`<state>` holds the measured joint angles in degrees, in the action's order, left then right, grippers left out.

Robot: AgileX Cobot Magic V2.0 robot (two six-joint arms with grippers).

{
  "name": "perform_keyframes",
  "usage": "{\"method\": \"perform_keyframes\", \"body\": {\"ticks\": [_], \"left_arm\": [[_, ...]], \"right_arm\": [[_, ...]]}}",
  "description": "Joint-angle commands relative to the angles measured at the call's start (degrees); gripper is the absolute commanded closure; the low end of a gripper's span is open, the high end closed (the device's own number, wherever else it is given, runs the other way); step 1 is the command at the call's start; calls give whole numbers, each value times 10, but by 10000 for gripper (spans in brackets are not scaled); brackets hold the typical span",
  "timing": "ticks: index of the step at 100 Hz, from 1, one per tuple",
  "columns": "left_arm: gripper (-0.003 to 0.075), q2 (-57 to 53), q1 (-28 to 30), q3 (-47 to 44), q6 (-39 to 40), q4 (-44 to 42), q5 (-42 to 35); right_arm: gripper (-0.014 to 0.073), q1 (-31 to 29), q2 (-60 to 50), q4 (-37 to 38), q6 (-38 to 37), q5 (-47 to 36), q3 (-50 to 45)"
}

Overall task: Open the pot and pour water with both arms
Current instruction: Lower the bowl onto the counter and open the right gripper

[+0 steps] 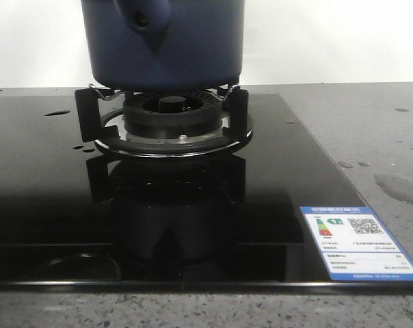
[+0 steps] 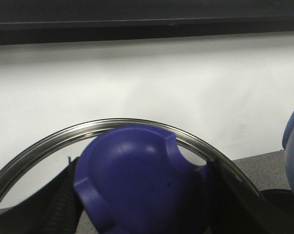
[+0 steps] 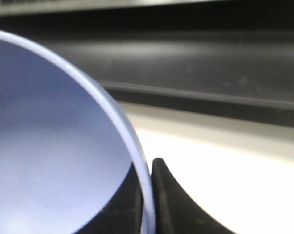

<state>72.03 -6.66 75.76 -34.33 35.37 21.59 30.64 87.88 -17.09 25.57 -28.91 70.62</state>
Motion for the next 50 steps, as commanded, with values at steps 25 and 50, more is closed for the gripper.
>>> {"method": "perform_keyframes", "body": {"ticks": [25,50], "left_arm": [[393,-21,-86,41,0,24,-51],[393,-21,-140,41,0,29,-63]], "right_arm": [[649,-215,-124,-159,44,496,122],[649,-440,-100,-94,-56,887,125]]}}
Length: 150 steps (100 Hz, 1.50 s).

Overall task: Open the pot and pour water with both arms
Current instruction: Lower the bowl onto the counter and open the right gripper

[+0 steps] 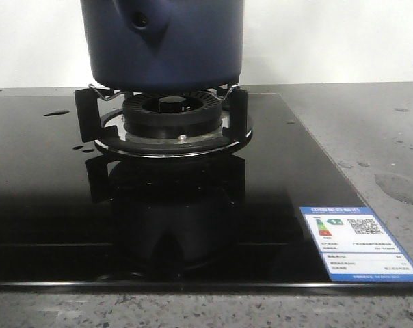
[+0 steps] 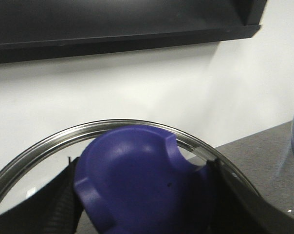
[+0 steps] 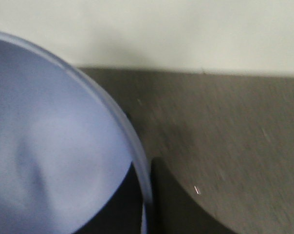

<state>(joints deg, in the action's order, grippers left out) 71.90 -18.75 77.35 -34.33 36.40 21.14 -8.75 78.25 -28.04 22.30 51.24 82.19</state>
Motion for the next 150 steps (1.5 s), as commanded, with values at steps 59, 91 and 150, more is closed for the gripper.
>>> {"method": "perform_keyframes", "body": {"ticks": [59,91,150], "left_arm": [[393,3,-46,25,0,19,-67],[393,3,-46,25,0,19,-67],[393,3,-46,25,0,19,-67]], "right_arm": [[649,-67,89,159,-89,127,-31],[649,-67,109,164,-90,109,-31],[649,-67,112,170,-90,94,-62]]}}
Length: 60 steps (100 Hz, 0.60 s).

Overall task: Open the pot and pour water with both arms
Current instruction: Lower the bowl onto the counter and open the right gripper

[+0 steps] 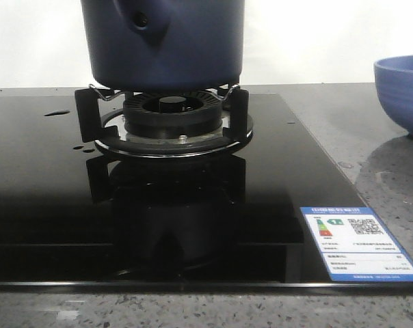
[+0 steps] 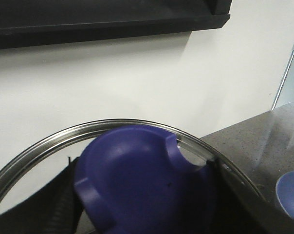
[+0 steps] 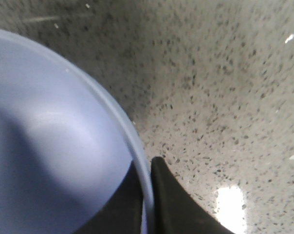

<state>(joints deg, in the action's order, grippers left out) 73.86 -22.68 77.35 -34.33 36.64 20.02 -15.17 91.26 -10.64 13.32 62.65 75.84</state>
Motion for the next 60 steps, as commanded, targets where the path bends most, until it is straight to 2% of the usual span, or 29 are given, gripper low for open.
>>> {"method": "perform_keyframes", "body": {"ticks": [1,20,27,34,46,53,60], "left_arm": [[393,-17,-6,25,0,16,-55],[393,-17,-6,25,0,16,-55],[393,-17,-6,25,0,16,-55],[393,-17,-6,25,0,16,-55],[393,-17,-6,25,0,16,-55],[393,-17,-6,25,0,16,-55],[393,-17,-6,25,0,16,-51]], "right_arm": [[649,-2,-18,-4,0,-20,-1],[646,-2,-17,-4,0,-28,-11],[597,-2,-17,-4,1,-28,-11],[468,-2,-17,-7,1,-25,-8],[131,-2,-18,-21,1,0,18],[32,-2,-24,-27,1,22,44],[23,-2,-38,-30,1,35,76]]}}
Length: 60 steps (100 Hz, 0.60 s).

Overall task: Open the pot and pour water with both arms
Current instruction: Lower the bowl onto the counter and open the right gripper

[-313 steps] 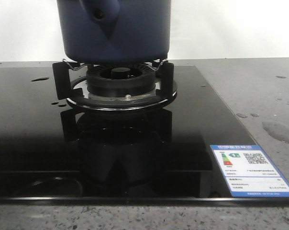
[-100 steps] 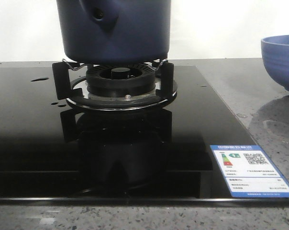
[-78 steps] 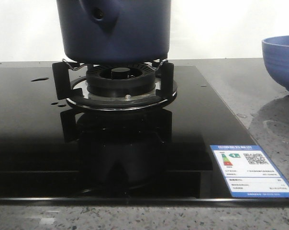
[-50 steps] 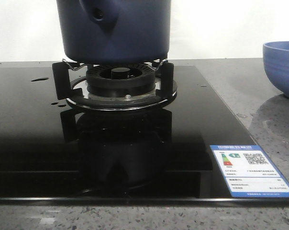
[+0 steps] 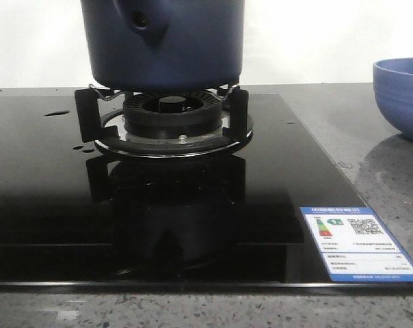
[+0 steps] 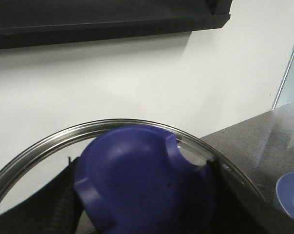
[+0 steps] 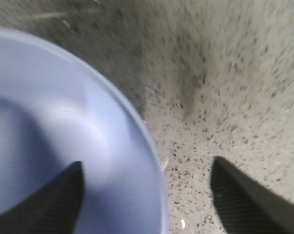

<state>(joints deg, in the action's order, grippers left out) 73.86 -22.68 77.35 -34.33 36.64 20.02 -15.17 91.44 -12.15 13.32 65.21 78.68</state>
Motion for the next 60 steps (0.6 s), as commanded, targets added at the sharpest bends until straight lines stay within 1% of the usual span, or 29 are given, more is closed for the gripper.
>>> {"method": "perform_keyframes", "body": {"ticks": [1,15,26,48,60], "left_arm": [[393,-17,-6,25,0,16,-52],[393,-9,-6,25,0,28,-42],[393,6,-9,25,0,43,-30],[393,40,-50,25,-20,44,-28],[393,59,-60,25,-26,44,-29]], "right_arm": [[23,-2,-42,-15,1,11,50],[23,-2,-84,-32,1,22,90],[23,-2,-120,-51,1,20,93],[23,-2,-162,-51,1,21,93],[23,-2,-167,-53,1,28,93]]}}
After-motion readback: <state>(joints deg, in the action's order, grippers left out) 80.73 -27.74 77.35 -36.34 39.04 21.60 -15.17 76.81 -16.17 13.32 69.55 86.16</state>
